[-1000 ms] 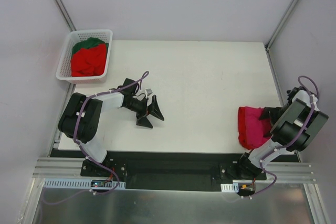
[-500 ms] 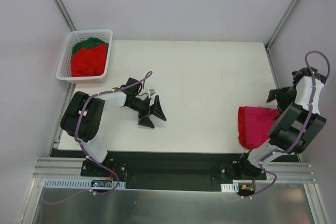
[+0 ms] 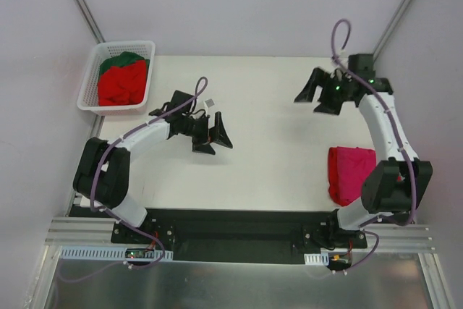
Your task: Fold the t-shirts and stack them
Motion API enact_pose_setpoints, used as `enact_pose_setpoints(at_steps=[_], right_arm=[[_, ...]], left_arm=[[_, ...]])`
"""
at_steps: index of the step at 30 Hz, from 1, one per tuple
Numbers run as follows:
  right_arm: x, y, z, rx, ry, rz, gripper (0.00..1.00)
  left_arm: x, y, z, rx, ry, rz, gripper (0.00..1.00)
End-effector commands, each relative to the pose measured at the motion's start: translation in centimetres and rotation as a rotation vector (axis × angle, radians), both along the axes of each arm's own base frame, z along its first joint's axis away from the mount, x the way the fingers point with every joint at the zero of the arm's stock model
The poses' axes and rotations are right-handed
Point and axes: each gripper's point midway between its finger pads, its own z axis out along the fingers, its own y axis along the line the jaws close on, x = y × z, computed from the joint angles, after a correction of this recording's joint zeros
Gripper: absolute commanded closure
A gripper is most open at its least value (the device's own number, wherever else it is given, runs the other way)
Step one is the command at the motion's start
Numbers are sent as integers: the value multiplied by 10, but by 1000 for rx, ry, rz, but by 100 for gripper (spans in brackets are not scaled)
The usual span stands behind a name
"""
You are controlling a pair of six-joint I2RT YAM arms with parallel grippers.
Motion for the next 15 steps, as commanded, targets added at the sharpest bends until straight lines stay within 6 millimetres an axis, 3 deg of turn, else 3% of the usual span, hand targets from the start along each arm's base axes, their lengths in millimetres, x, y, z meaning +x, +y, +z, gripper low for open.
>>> enact_pose_setpoints(at_steps=[1, 2, 5, 7, 10, 12, 15], right_arm=[[-36, 50, -62, 164, 77, 284, 4], [-38, 52, -68, 182, 102, 292, 4], [-35, 61, -56, 218, 95, 331, 3], [-30, 68, -36, 225, 61, 365, 2], [-29, 76, -27, 235, 69, 392, 4], [-32, 81, -29, 229, 86, 401, 1], [-35, 86, -29, 232, 117, 401, 4]], left_arm=[[34, 3, 56, 22, -258, 68, 1], [38, 5, 60, 27, -286, 74, 1], [50, 9, 68, 33, -317, 96, 1], [53, 7, 72, 20, -319, 90, 1], [55, 9, 72, 25, -317, 101, 1], [56, 9, 73, 24, -319, 106, 1], [59, 13, 76, 22, -307, 120, 1]])
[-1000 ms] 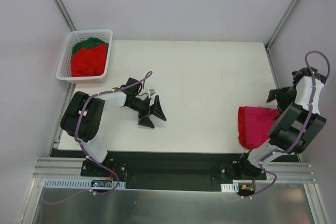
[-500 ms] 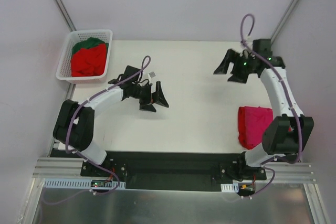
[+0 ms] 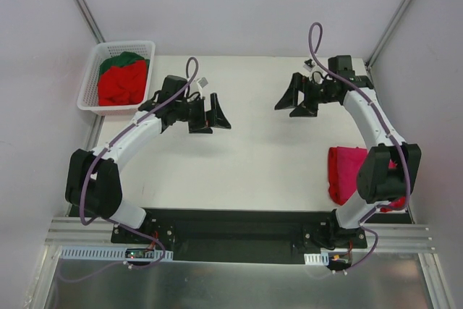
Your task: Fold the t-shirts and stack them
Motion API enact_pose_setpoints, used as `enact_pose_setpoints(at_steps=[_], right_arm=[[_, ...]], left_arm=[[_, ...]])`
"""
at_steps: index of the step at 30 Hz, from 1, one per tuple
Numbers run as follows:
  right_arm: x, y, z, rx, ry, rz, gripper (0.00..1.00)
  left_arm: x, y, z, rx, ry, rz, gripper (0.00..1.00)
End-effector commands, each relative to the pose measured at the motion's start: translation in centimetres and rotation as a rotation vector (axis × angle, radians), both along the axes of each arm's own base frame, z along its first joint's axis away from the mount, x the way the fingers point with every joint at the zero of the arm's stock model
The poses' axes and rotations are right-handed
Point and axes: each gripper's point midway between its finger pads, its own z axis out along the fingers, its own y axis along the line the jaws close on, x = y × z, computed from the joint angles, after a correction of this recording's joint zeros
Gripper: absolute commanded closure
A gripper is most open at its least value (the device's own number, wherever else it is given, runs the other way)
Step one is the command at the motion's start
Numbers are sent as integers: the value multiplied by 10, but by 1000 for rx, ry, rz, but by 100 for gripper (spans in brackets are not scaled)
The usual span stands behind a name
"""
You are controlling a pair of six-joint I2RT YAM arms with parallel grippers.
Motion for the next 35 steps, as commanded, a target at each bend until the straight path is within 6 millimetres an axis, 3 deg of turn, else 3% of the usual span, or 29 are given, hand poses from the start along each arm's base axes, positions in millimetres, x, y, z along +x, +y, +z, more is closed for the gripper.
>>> enact_pose_setpoints(at_steps=[1, 2, 4, 5, 6, 7, 8, 10, 11, 12, 13, 14, 15, 16, 18, 24, 29, 35], right_arm=[[-8, 14, 14, 33, 24, 52, 4], [-9, 17, 19, 61, 42, 62, 4], [-12, 15, 10, 30, 147, 44, 4], [-5, 12, 22, -6, 120, 34, 4], [-13, 7, 20, -50, 195, 16, 4], [-10, 5, 24, -72, 210, -1, 4], [-4, 4, 43, -81, 164, -19, 4], [-3, -1, 65, -118, 90, -47, 4], [4, -16, 64, -215, 35, -103, 4], [9, -23, 66, -259, -20, -125, 4], [4, -31, 82, -293, -124, -141, 4], [8, -46, 74, -378, -165, -201, 4], [12, -51, 58, -396, -197, -230, 4], [11, -53, 55, -395, -215, -245, 4], [8, -48, 69, -341, -279, -249, 4], [11, -40, 69, -308, -257, -231, 4], [13, -29, 93, -270, -327, -210, 4], [8, -28, 91, -287, -341, -178, 4]], left_arm=[[13, 11, 14, -16, -10, 30, 1], [17, 13, 19, -24, 0, 35, 1], [13, 24, 17, -4, 77, 57, 1], [25, 34, 24, 36, 73, 109, 1], [28, 41, 27, 69, 85, 138, 1], [18, 50, 25, 124, 130, 141, 1], [31, 57, 42, 167, 71, 175, 1], [35, 69, 57, 237, 18, 189, 1], [36, 76, 75, 269, -22, 208, 1], [42, 87, 80, 330, -71, 231, 1], [42, 93, 90, 350, -117, 241, 1], [44, 99, 93, 377, -147, 251, 1], [46, 110, 92, 435, -177, 276, 1], [45, 114, 95, 452, -199, 283, 1], [42, 117, 98, 466, -223, 271, 1], [35, 116, 100, 453, -232, 258, 1], [35, 121, 103, 473, -261, 262, 1], [34, 116, 103, 448, -255, 242, 1]])
